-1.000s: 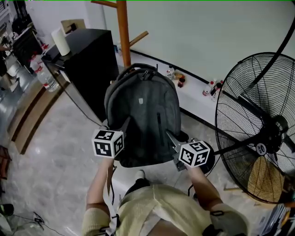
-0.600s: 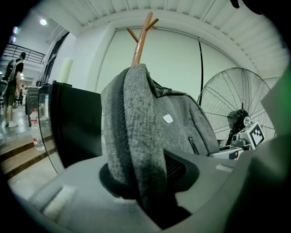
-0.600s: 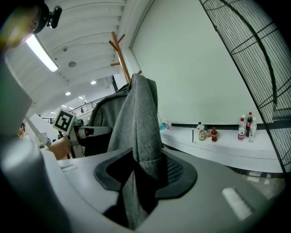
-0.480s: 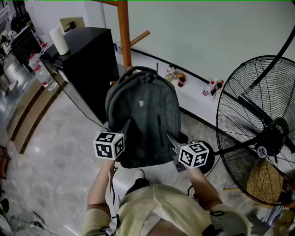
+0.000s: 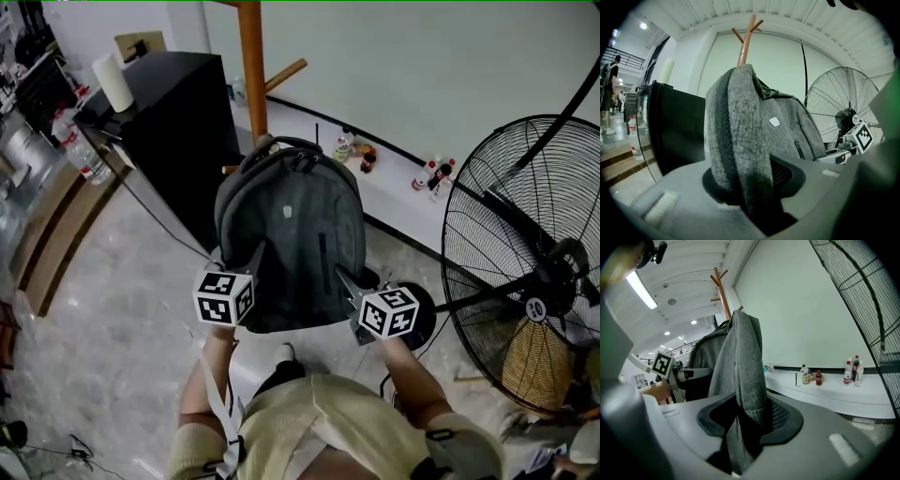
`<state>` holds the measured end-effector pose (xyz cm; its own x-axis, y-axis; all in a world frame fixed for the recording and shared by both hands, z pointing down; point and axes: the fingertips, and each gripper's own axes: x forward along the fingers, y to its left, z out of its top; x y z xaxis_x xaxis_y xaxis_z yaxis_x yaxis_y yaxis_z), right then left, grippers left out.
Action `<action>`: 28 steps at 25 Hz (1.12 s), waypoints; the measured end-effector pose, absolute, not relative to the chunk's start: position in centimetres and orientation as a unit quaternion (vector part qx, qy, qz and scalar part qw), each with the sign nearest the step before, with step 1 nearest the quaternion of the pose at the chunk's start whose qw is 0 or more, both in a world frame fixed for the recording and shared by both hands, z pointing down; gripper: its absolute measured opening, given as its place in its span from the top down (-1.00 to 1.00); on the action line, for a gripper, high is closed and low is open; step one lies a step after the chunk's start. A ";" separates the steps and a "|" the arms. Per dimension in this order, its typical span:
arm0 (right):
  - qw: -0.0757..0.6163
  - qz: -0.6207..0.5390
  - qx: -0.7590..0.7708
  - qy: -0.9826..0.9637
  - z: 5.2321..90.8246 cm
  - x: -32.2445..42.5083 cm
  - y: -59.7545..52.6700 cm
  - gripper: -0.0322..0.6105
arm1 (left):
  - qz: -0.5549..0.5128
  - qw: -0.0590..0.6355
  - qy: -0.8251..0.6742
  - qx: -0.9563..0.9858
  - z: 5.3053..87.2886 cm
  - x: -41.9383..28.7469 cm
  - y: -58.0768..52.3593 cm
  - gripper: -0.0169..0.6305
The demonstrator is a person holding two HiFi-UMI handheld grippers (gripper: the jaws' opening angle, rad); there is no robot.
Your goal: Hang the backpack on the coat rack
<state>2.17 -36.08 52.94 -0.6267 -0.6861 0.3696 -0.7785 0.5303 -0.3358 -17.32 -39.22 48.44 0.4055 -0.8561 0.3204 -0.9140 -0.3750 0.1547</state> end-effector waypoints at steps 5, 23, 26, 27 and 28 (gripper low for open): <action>0.099 0.236 0.427 -0.867 54.1 1.9 -37.2 0.42 | 0.085 0.134 -0.537 0.828 49.2 -17.6 -40.2 0.52; 0.113 0.232 0.449 -0.855 57.8 0.8 -41.4 0.39 | 0.070 0.115 -0.532 0.836 52.1 -19.1 -43.6 0.48; 0.115 0.233 0.453 -0.852 58.4 0.6 -42.3 0.38 | 0.069 0.114 -0.534 0.835 52.4 -19.5 -44.2 0.45; 0.115 0.234 0.455 -0.851 58.6 0.5 -42.5 0.37 | 0.068 0.114 -0.535 0.834 52.5 -19.6 -44.3 0.45; 0.116 0.235 0.457 -0.850 58.8 0.5 -42.7 0.36 | 0.068 0.113 -0.535 0.835 52.6 -19.7 -44.4 0.44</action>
<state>0.46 -42.74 58.80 -0.5554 -0.7225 0.4117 -0.8314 0.4719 -0.2934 -19.73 -44.44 52.62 0.4184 -0.8778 0.2333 -0.9082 -0.4021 0.1159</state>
